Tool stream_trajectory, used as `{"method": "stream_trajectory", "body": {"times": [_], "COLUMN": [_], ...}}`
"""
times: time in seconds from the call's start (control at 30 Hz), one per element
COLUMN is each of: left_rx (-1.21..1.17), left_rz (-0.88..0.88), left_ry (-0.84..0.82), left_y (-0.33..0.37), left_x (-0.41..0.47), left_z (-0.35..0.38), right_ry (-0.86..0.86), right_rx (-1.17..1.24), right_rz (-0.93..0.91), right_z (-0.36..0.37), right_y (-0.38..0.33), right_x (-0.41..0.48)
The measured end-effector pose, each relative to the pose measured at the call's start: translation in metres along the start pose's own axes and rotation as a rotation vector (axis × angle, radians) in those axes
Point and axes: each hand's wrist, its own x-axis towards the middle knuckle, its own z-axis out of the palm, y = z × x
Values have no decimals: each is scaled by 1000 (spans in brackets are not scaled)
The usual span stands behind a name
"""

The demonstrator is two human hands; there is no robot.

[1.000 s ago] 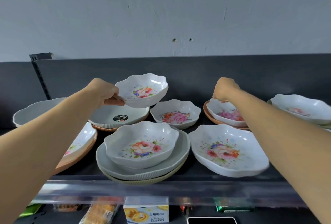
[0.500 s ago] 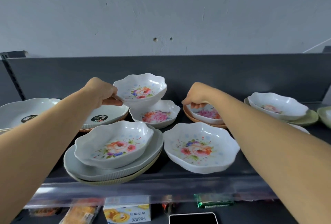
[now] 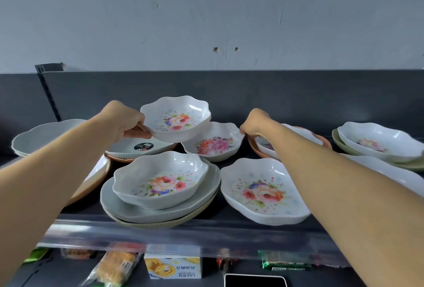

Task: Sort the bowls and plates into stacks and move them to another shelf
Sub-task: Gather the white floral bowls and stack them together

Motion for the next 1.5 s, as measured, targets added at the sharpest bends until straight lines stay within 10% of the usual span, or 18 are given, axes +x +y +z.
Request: {"method": "stream_trajectory", "body": {"times": [0.73, 1.5], "left_rx": [-130, -122], "left_rz": [145, 118], "left_ry": [-259, -243], "left_y": [34, 51], "left_x": [4, -39], "left_z": [38, 101], "right_ry": [436, -164], "right_rx": [315, -7], "right_rz": [400, 421], "right_z": [-67, -65], "right_y": [80, 130], "right_x": [-50, -11]}}
